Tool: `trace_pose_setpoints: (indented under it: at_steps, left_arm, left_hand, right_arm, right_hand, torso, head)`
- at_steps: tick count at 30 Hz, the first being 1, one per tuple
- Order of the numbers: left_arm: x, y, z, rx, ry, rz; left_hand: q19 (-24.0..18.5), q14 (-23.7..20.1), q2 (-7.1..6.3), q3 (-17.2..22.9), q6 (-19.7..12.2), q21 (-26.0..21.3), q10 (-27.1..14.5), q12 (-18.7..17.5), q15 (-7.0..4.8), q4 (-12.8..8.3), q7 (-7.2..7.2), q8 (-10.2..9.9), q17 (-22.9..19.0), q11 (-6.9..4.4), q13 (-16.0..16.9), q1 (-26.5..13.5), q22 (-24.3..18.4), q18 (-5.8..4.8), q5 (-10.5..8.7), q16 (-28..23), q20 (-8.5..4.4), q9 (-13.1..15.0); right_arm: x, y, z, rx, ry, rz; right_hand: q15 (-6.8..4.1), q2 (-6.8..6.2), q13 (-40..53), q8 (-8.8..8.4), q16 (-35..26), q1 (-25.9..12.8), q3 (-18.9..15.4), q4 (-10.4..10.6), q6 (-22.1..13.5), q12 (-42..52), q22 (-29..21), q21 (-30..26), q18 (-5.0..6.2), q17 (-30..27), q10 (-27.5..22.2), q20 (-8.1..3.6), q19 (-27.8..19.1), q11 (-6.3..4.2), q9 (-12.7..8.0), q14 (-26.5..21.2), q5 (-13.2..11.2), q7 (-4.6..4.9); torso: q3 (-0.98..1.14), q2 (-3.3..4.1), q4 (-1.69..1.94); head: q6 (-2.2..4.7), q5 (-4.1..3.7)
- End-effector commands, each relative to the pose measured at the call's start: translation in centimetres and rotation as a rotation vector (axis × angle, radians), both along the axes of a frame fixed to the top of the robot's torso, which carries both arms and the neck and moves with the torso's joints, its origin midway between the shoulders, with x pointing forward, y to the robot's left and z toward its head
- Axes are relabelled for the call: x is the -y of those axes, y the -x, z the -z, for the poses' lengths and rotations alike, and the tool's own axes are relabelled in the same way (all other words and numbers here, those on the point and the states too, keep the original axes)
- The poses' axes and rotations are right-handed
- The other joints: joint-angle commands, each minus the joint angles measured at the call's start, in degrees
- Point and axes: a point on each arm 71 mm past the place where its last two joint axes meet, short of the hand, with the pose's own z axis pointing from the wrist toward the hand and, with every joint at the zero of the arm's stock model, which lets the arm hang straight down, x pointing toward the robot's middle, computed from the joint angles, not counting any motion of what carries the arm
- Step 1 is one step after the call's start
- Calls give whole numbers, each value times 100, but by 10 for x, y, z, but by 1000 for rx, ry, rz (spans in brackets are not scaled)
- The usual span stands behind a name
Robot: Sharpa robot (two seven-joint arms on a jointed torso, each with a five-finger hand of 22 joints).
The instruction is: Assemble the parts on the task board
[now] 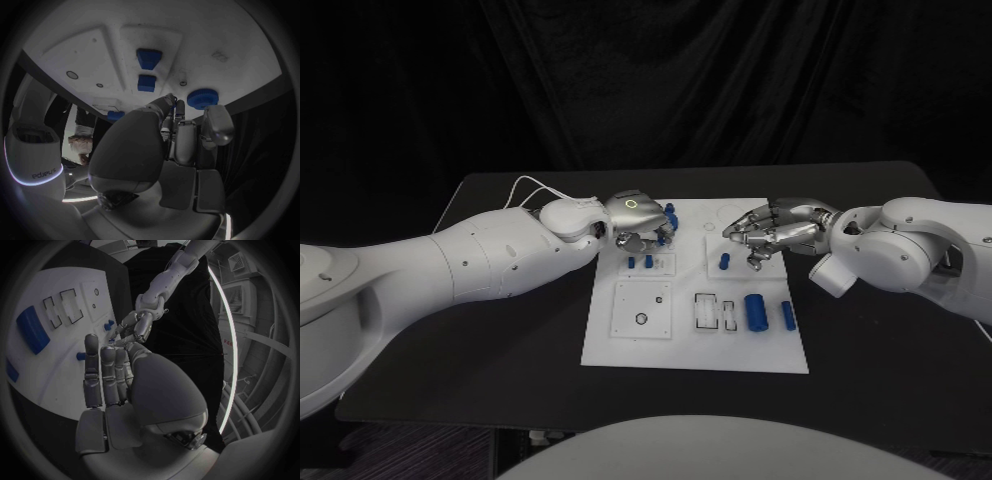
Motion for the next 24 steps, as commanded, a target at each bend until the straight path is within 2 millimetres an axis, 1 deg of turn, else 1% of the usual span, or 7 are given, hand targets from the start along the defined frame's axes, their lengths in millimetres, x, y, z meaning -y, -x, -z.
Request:
trace_pose_setpoints:
  at_steps: [1, 7, 9, 11, 15, 21, 24]
  left_arm:
    - [-3, 2, -9, 46, 39, -1]
    - [-21, 10, -15, 46, 53, -19]
    - [-28, 12, -15, 38, 48, -31]
    - [-33, 13, -15, 31, 42, -45]
    - [-42, 12, -14, 20, 27, -73]
    - [-47, 8, -11, 11, 9, -97]
    - [-48, 7, -9, 6, 1, -104]
  left_hand:
    - [48, 44, 29, -12, 57, 30, 48, 14, -14, -18, -8, 38, -10, 2, -3, -13, 773, -64, 13, 11, 10, 6]
    - [100, 75, 24, -35, 81, 108, 159, 43, -24, -29, -9, 25, 12, -6, 40, -29, 795, -79, 4, 14, -4, -1]
    - [108, 77, 27, -39, 94, 118, 139, 24, -29, -27, -15, 24, 6, -19, 42, -37, 798, -82, 4, 9, -6, -2]
    - [108, 79, 29, -45, 114, 111, 102, -14, -32, -18, -12, 23, -1, -13, 39, -55, 797, -82, -5, 2, -9, -3]
    - [98, 68, 26, -46, 116, 77, 34, -99, -23, -7, -1, 5, -40, 10, 15, -77, 790, -77, -31, -24, -12, -12]
    - [83, 44, 22, -47, 109, 39, -25, -175, -14, 7, 1, -15, -99, 17, -9, -98, 781, -73, -63, -60, -9, -20]
    - [101, 39, 21, -47, 103, 77, -21, -182, -13, 9, 3, -21, -114, 19, -12, -102, 792, -81, -67, -69, -9, -22]
  right_arm:
    - [1, 0, 0, 11, -5, 8]
    - [4, 0, 1, 8, -2, 13]
    - [5, 0, 2, 5, -1, 14]
    - [6, 0, 3, 0, 0, 13]
    - [7, 2, 6, -10, 1, 11]
    - [6, 3, 7, -14, -1, 5]
    - [6, 3, 8, -16, -1, 1]
  right_hand:
    - [9, -13, -7, 18, 22, 7, 39, -4, 46, 19, 124, 24, 62, -4, 36, 25, 32, -8, -9, 32, 19, 29]
    - [9, -14, -8, 19, 19, 6, 39, -4, 48, 19, 124, 24, 62, -9, 36, 25, 32, -8, -10, 28, 18, 28]
    - [9, -14, -8, 20, 14, 6, 40, -5, 49, 19, 124, 24, 62, -17, 36, 25, 32, -8, -11, 22, 17, 28]
    - [9, -14, -8, 20, 14, 6, 40, -5, 49, 19, 124, 24, 62, -17, 36, 25, 32, -8, -11, 22, 17, 28]
    - [8, -12, -11, 24, 7, 7, 43, -6, 58, 18, 124, 26, 62, -28, 34, 25, 32, -9, -13, 13, 15, 26]
    - [8, -13, -14, 28, -4, 9, 46, -8, 63, 16, 124, 27, 62, -45, 32, 24, 32, -10, -15, -1, 14, 25]
    - [7, -14, -19, 30, -12, 14, 52, -14, 69, 13, 123, 28, 61, -59, 28, 24, 31, -12, -19, -12, 16, 23]
  torso:
    - [-6, -3, 4]
    - [13, -9, 17]
    - [19, -9, 13]
    - [18, -7, 7]
    - [-4, -4, -1]
    - [2, -7, 16]
    - [-5, -11, 20]
  head:
    - [1, -28]
    - [1, -64]
    - [1, -42]
    - [1, -27]
    - [1, -2]
    - [1, -10]
    - [1, -20]
